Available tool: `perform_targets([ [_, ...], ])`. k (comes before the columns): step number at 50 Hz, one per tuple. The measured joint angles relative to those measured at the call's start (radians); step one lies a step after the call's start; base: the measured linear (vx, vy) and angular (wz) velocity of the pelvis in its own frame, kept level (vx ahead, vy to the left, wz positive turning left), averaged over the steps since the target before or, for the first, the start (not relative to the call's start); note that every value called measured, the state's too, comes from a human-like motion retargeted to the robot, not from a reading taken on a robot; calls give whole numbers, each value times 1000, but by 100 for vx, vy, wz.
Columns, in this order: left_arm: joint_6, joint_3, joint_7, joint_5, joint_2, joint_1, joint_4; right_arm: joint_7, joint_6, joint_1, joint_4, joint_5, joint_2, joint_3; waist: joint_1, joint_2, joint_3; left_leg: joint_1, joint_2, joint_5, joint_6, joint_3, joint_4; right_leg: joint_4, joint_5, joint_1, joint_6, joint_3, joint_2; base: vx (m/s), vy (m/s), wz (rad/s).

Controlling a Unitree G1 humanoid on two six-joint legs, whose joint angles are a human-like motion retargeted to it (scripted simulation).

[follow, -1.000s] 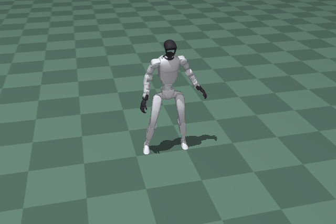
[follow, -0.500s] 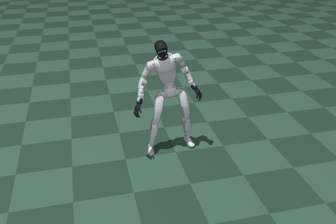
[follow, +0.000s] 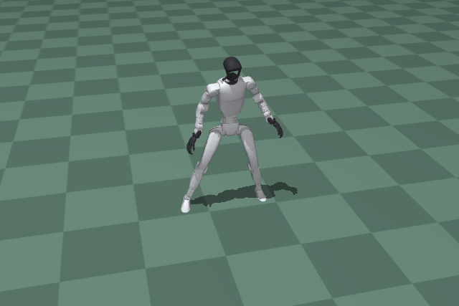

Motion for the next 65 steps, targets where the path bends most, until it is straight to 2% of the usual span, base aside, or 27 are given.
perform_targets([
  [2,-5,1,17,-51,-11,16,-10,-3,4,5,-9,-39,18,38,-18,-38,1,10,-78,15,40,-5,-37,1,-22,15,-5,-11,-51,-2,37,62],
  [4,-6,-6,27,-90,-16,16,3,15,11,-11,-18,-66,23,76,-43,-59,-2,18,-112,38,61,-16,-86,-6,-24,21,-31,-39,-71,-3,23,54],
  [5,-5,-14,28,-100,-18,12,16,28,12,-20,-23,-74,23,92,-54,-65,-5,22,-119,47,65,-21,-108,-10,-18,22,-39,-51,-74,-3,14,39],
  [9,1,-69,-10,-41,-19,-34,103,111,1,-46,-53,-65,-8,117,-71,-79,-8,37,-122,61,54,-25,-157,8,2,16,0,-62,-67,-1,4,12],
  [12,11,-90,-43,34,-32,-67,141,166,-10,-73,-69,-51,-57,121,-69,-85,-7,44,-130,67,53,-6,-172,21,-25,5,-10,-83,-69,-3,1,-25],
  [15,12,-88,-44,45,-44,-78,122,199,-14,-112,-80,-39,-105,124,-67,-81,1,54,-117,72,57,18,-177,22,-52,-7,-59,-81,-55,-2,-9,-42],
  [18,-1,-73,-24,-1,-63,-66,67,206,-19,-146,-104,-47,-151,126,-78,-67,14,74,-94,77,51,40,-182,51,-80,-25,-64,-42,-38,1,-17,-40],
  [20,-21,-46,-13,-19,-83,-31,22,209,-32,-152,-135,-71,-178,122,-107,-43,17,45,-58,46,33,47,-90,100,-121,-33,-69,-34,-17,4,-23,-28],
  [22,-26,-22,-3,-71,-106,-31,-7,203,-29,-195,-156,-83,-210,140,-117,-25,27,101,-34,95,19,73,-183,140,-143,-65,-75,-7,14,4,-29,-57],
  [27,-36,50,1,-114,-159,8,-25,203,-45,-248,-191,-120,-237,177,-172,16,19,132,59,169,-3,116,-211,224,-199,-107,-158,12,114,9,-42,-36],
  [31,-25,59,-5,-81,-182,1,5,186,-45,-257,-157,-133,-223,192,-196,18,1,134,95,230,28,228,-237,204,-206,-86,-151,-28,162,11,-49,19],
  [34,-20,40,-22,-41,-193,-12,22,188,-29,-240,-103,-138,-204,192,-178,4,0,118,28,207,53,262,-218,159,-187,-50,-129,-58,176,8,-42,32],
  [40,-19,37,-86,-17,-205,13,23,262,8,-172,-9,-141,-174,210,-36,-39,-10,30,-211,87,84,202,-107,57,-144,6,-69,-77,199,7,-29,-6],
  [42,-11,50,-89,-30,-207,23,41,292,10,-156,1,-139,-166,225,21,-54,-22,3,-294,73,103,121,-135,31,-132,10,-46,-74,223,7,-24,-32],
  [45,7,71,-68,-66,-203,36,88,320,-2,-138,-11,-126,-154,247,77,-78,-38,-25,-378,116,134,-44,-212,12,-126,11,-38,-76,279,8,-24,-17],
  [48,12,97,-47,-116,-182,57,141,333,-21,-131,-46,-99,-136,256,59,-127,-32,-22,-359,124,145,-97,-231,27,-146,16,-54,-98,327,9,-26,27],
  [50,12,110,-52,-127,-157,74,178,338,-32,-123,-75,-79,-122,259,20,-171,-22,-9,-325,113,117,-110,-236,46,-165,19,-70,-95,356,8,-28,50],
  [53,14,97,-90,-67,-93,72,236,335,-36,-96,-122,-55,-101,260,-35,-235,8,30,-282,118,70,-145,-270,75,-183,25,-108,0,404,6,-28,55],
  [55,29,78,-121,12,-46,57,253,331,-35,-66,-148,-53,-95,261,-48,-266,22,48,-256,128,68,-164,-293,93,-192,21,-133,75,426,5,-27,39],
  [60,27,80,-131,73,41,20,174,348,-26,17,-158,-85,-97,263,-14,-293,33,66,-197,122,88,-182,-299,107,-210,12,-152,67,359,7,-25,12],
  [65,-15,130,-82,-91,82,0,45,382,-13,38,-123,-109,-80,247,-4,-295,42,75,-153,111,79,-200,-294,77,-137,16,-81,85,241,8,-27,15],
])
